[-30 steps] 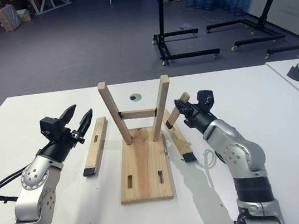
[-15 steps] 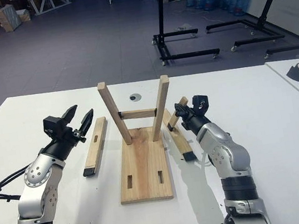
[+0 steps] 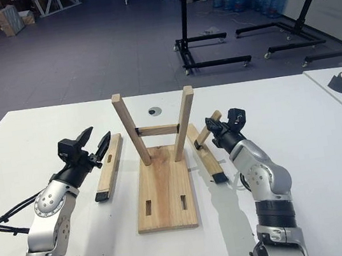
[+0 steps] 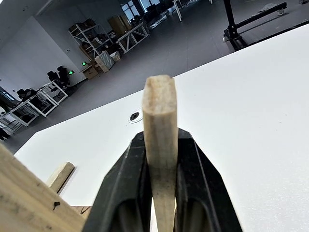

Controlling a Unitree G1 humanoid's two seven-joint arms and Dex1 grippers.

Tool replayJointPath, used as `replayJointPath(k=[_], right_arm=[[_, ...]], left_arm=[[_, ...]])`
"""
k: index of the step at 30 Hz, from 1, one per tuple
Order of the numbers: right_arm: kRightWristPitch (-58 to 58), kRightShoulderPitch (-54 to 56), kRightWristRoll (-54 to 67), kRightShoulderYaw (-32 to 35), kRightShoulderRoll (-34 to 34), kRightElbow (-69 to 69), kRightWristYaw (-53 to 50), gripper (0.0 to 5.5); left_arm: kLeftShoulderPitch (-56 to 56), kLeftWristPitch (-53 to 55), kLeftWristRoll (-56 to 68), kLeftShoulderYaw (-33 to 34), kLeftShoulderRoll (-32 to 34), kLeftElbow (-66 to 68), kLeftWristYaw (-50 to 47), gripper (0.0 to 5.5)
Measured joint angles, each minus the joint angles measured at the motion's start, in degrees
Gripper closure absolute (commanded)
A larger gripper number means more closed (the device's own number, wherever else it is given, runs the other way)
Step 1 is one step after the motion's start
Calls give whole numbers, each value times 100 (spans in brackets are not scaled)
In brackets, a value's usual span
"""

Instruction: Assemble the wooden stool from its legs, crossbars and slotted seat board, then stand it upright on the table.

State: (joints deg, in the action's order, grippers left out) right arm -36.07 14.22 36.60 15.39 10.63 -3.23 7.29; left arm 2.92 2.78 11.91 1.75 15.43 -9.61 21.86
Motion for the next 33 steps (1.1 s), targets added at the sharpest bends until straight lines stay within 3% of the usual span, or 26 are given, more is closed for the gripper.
replayJointPath(k=[17,33], right_arm=[[307,27,-357,31,118,290,280,510],[1401,1,-1760,-1065,391,667,750,510]], left_arm=[[150,-20,24,16,-35,122,44,268],[446,142,439,148,-138,179,116,268]])
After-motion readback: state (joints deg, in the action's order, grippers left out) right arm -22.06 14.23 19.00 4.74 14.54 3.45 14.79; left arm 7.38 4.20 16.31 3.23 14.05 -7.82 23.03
